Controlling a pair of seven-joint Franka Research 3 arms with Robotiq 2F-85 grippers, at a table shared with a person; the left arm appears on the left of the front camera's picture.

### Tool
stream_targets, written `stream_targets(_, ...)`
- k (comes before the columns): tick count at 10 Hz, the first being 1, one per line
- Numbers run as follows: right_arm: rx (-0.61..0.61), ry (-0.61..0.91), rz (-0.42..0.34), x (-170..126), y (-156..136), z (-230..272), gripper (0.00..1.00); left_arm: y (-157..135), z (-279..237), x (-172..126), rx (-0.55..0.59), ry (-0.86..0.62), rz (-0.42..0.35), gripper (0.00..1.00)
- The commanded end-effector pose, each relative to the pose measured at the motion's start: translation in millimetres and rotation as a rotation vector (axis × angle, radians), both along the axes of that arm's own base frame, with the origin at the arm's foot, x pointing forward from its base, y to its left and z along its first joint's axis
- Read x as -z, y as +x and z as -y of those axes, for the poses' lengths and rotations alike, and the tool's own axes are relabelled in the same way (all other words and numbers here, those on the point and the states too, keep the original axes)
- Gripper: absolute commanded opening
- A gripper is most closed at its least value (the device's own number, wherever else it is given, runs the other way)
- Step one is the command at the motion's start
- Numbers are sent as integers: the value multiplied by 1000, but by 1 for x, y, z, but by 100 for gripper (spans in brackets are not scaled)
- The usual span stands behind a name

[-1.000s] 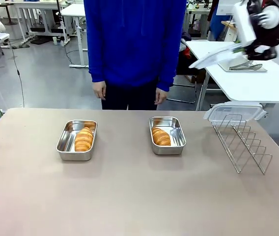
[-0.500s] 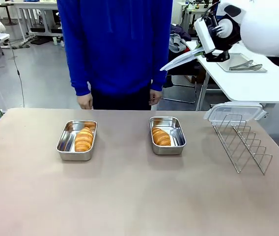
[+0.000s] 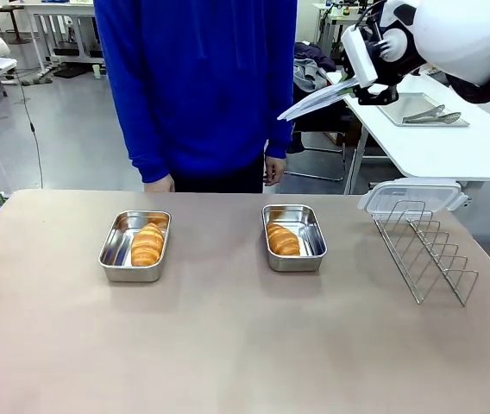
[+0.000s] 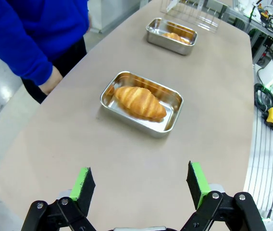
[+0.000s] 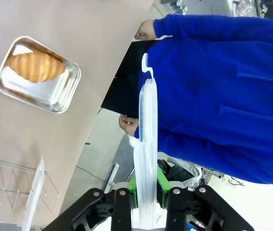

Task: Place the bread in airtight containers.
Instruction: Pick up one Airtight Container lid and hand it to the human, then release when the human grabs the Airtight Container lid.

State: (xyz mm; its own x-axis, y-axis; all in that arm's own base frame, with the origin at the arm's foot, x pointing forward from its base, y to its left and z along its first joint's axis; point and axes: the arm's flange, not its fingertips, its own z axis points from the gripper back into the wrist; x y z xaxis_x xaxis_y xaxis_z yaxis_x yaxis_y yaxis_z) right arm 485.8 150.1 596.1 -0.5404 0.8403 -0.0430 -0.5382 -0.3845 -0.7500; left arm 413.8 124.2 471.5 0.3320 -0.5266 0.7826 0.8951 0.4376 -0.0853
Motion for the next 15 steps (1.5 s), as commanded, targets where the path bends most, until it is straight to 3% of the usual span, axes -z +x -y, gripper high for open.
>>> stream_targets(1, 1, 3, 6, -1, -2, 1, 7, -1, -1, -1, 16, -1, 13, 100)
stream_targets(15, 1, 3, 6, -1, -2, 1, 7, -1, -1, -1, 16, -1, 13, 100)
